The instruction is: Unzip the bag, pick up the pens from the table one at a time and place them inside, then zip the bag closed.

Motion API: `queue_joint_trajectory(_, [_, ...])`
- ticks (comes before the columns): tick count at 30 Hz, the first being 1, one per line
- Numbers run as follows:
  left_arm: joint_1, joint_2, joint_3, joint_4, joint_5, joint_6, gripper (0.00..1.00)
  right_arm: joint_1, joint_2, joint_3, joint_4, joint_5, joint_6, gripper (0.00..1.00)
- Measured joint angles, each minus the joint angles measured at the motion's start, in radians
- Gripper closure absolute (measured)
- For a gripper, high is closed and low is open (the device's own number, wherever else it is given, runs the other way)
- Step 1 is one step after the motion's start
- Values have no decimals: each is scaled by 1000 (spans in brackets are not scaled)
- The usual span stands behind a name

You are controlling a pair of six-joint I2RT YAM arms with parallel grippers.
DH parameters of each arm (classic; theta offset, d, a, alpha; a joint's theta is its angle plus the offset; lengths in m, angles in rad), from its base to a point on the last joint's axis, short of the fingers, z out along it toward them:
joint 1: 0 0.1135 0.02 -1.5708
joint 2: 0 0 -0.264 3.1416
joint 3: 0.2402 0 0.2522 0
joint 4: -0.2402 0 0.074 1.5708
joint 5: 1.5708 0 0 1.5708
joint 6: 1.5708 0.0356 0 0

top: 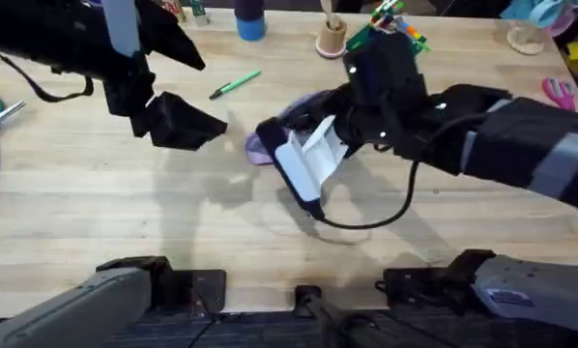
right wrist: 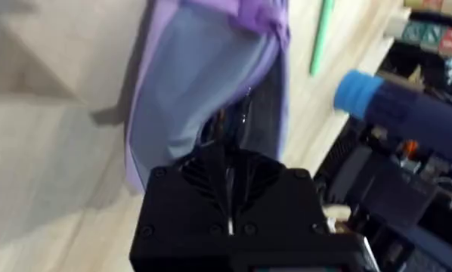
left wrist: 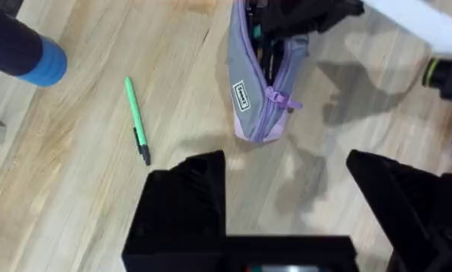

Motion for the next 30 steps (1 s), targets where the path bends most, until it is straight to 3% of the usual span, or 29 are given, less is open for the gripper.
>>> queue_joint_trajectory(10, [0, 0, 0, 0, 0, 0, 6, 35, 14, 0, -1, -19, 6, 956])
queue_joint_trajectory(11, [0, 0, 0, 0, 0, 0, 6, 35, 14, 0, 0, -21, 11, 869])
queue_joint_trajectory(16, [0, 0, 0, 0, 0, 0, 6, 40, 14, 0, 10, -37, 19, 144])
queue_joint_trajectory(17, [0, 0, 0, 0, 0, 0, 6, 40, 14, 0, 12, -37, 19, 42])
queue_joint_trajectory(30, [0, 0, 0, 2, 0, 0, 6, 39, 12, 0, 37, -28, 136, 6])
